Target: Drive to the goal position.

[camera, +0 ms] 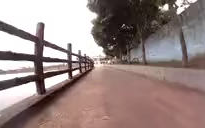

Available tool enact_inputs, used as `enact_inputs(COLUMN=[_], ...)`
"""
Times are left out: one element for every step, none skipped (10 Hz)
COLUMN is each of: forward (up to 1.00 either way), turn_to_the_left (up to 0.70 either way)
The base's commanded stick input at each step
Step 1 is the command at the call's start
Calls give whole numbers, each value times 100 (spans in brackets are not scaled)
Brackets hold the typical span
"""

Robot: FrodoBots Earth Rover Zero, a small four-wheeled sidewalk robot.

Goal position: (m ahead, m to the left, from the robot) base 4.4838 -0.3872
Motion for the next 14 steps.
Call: enact_inputs(forward=[100, 100, 100, 100, 100, 100, 100, 100, 100, 100, 100, 100, 100, 100], turn_to_the_left=[0, 0, 0, 0, 3, 39, 14, 0, 0, 0, 0, 0, 0, 0])
